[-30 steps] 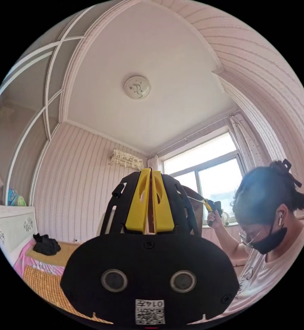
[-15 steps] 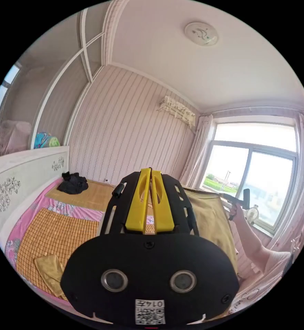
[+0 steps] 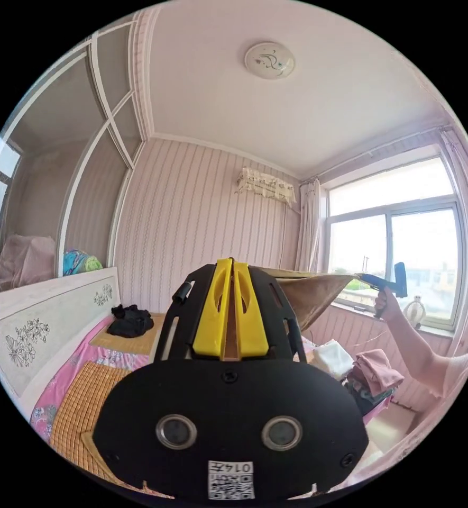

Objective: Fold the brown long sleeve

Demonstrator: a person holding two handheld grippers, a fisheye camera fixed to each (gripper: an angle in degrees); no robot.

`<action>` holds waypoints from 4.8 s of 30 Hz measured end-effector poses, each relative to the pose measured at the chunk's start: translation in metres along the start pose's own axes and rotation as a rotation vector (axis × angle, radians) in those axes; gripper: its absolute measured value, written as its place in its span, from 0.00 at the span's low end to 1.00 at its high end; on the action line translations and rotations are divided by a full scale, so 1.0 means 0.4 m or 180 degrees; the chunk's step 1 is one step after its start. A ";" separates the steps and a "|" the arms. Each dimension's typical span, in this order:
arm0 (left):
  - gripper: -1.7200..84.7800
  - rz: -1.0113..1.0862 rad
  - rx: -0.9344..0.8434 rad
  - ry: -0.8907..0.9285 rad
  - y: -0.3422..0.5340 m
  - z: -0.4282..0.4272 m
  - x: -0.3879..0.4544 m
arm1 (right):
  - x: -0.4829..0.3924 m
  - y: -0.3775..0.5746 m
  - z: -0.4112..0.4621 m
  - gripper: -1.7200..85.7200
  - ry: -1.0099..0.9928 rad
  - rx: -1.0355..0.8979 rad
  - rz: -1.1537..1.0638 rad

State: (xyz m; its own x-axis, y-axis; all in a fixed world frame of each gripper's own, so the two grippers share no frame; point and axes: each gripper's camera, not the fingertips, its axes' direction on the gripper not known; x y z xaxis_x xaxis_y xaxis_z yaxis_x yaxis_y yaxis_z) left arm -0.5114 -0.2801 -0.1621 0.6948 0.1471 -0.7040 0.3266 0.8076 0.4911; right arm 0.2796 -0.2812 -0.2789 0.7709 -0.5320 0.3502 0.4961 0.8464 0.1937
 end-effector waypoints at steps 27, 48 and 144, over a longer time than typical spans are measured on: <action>0.01 -0.0660 -0.3505 -0.0365 1.212 0.266 -0.360 | 0.211 1.252 0.566 0.02 0.0364 -0.3411 0.2244; 0.07 -0.0163 -0.3193 0.0012 1.173 0.540 -0.564 | 0.279 1.013 0.754 0.11 0.0901 -0.3290 0.1103; 0.01 0.0624 -0.4109 0.1123 1.634 1.976 -0.161 | 0.361 1.052 0.772 0.13 0.2061 -0.3447 0.2531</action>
State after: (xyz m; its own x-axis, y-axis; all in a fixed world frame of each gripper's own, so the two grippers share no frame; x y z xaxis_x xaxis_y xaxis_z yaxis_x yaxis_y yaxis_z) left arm 0.1638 -0.2132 0.6100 0.3962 0.3009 -0.8674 -0.7237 0.6838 -0.0934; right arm 0.4761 0.0057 0.1362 0.8703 -0.1155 -0.4788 -0.3041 0.6387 -0.7068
